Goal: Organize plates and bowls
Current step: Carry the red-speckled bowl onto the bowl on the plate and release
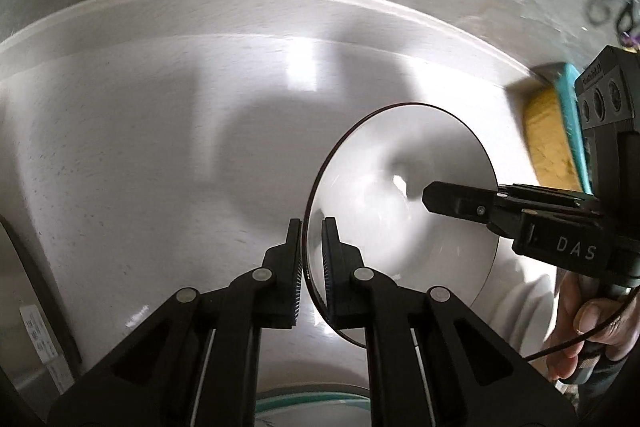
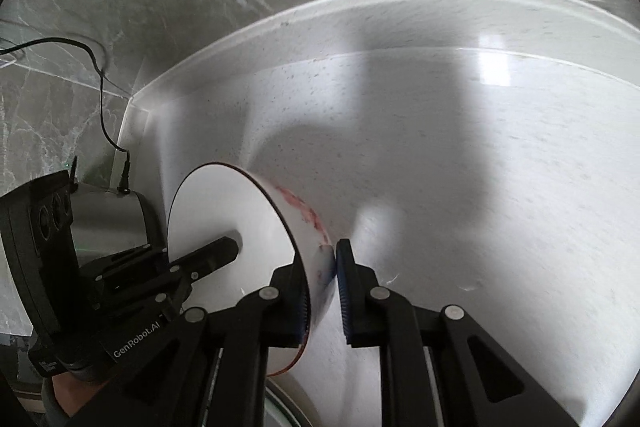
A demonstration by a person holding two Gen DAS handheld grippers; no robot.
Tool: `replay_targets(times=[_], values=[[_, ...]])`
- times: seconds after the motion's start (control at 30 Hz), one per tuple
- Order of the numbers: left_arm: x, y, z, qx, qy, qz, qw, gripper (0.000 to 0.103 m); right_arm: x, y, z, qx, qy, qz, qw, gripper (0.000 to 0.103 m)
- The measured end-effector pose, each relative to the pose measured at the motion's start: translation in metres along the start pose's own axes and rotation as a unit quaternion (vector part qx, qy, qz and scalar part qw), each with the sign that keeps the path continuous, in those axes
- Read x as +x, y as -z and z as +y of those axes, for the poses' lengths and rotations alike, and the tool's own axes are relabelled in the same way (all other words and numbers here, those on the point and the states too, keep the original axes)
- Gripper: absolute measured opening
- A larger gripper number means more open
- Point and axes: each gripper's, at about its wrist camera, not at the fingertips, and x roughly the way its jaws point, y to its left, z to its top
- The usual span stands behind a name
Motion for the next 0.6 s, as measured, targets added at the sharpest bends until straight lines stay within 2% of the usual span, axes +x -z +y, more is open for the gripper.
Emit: replay_targets(times=[0.23,0.47,0.6], values=[[-0.03,0.033,-0.083,0.05,0.026,-0.005,0.9984,0.007,-0.056,0.043,-0.02,0.019,0.009,-0.021,1.0,0.015],[-0.045,0.082,-0.177,0.109,0.056,-0.002,0.9924,0.008,-0.122,0.11,-0.065,0.051,0.022,-0.054,0.997,0.016],[-0.041,0.105,-0.23,0.136,0.074,0.008,0.9878,0.009,-0.154,0.151,-0.1,0.083,0.027,-0.072,0.994,0.016]])
